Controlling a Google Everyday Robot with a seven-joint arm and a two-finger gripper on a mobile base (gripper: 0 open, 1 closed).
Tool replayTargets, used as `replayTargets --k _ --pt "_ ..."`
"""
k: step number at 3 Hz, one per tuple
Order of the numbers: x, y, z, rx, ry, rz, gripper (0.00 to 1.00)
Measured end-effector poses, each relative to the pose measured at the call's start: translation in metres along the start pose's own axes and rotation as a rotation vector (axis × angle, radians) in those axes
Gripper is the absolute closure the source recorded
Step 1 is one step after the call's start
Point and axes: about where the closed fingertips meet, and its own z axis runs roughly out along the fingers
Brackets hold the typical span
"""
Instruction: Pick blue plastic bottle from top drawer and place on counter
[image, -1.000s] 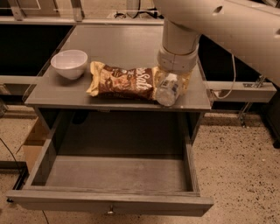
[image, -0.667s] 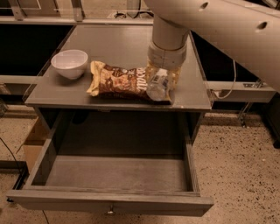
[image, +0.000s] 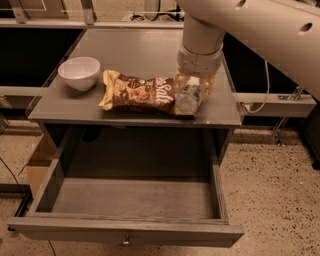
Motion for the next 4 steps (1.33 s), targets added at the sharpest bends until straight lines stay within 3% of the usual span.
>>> replayTargets --k 1,2,4 --pt "-0.026 -0.033 -0.004 0.054 0.019 0.038 1.00" --pt "-0.044 -0.036 -0.030 0.018 -0.031 0.071 1.00" --pt "-0.057 -0.027 -0.030 0.000 -0.043 0.060 1.00"
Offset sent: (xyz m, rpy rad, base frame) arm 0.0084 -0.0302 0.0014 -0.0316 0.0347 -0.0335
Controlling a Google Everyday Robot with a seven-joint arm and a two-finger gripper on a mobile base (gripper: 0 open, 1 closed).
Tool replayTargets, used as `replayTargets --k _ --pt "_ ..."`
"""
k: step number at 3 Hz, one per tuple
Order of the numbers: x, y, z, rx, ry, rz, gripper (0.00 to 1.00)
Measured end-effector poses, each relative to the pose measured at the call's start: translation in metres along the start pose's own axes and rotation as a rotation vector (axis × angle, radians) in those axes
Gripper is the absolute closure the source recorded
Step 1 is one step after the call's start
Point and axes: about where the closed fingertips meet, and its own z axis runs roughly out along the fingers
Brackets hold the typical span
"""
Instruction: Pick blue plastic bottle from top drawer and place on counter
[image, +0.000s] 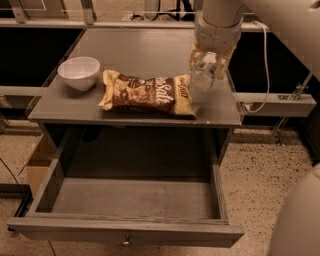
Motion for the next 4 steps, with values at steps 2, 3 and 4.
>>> replayTargets --k 2,3,4 --pt "-0.057 0.042 0.035 0.015 0.019 -0.071 1.00" --pt "-0.079 0.053 0.022 -0.029 -0.039 -0.059 1.00" --pt "-0.082 0.057 0.027 -0.036 -0.047 -0.062 1.00"
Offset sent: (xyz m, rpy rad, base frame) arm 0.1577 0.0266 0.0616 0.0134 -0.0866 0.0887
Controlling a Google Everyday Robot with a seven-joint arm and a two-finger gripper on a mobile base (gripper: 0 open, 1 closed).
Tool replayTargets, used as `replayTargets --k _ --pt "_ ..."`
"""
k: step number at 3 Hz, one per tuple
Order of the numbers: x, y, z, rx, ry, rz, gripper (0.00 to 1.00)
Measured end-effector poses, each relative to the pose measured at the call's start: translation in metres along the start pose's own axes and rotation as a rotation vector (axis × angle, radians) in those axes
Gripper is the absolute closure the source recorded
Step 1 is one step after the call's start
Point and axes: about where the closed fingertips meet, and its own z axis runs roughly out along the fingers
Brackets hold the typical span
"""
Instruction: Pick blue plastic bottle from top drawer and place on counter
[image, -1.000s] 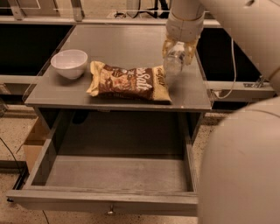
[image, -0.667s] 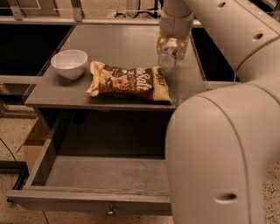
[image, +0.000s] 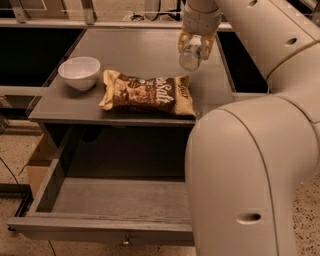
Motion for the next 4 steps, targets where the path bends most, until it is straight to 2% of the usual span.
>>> replayTargets --k 1,2,3,4 --pt "-0.006 -0.007 0.007 0.013 -0.006 0.009 1.00" --pt "-0.038 0.016 0.034 -0.013 -0.037 0.004 1.00" --pt "-0.040 0.020 0.037 -0.022 -0.042 0.001 1.00" --pt "-0.040 0.071 0.041 -0.093 -0.053 -0.058 1.00"
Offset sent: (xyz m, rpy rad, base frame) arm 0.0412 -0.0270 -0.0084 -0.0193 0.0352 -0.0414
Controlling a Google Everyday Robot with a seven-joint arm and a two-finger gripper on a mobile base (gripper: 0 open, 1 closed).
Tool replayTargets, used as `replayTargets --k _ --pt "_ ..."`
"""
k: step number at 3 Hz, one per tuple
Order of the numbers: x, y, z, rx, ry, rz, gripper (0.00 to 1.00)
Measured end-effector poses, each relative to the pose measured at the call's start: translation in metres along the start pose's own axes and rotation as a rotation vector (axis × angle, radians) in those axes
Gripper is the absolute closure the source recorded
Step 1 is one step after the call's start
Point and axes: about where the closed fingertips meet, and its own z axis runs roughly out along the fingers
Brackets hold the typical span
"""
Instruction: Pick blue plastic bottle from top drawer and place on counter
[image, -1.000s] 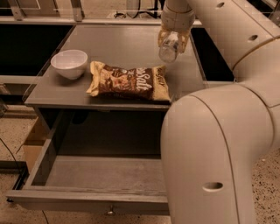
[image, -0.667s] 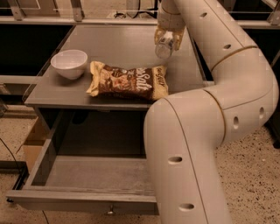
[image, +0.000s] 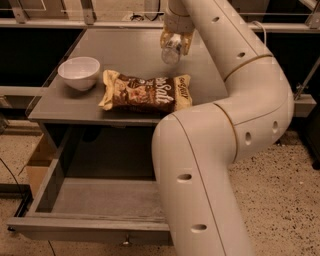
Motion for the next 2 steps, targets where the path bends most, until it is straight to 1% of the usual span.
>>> replayTargets --k 1,2 --pt "0.000 0.001 0.006 0.003 0.002 -0.009 1.00" --pt "0.013 0.004 0.018 0.007 0.043 -0.039 1.00"
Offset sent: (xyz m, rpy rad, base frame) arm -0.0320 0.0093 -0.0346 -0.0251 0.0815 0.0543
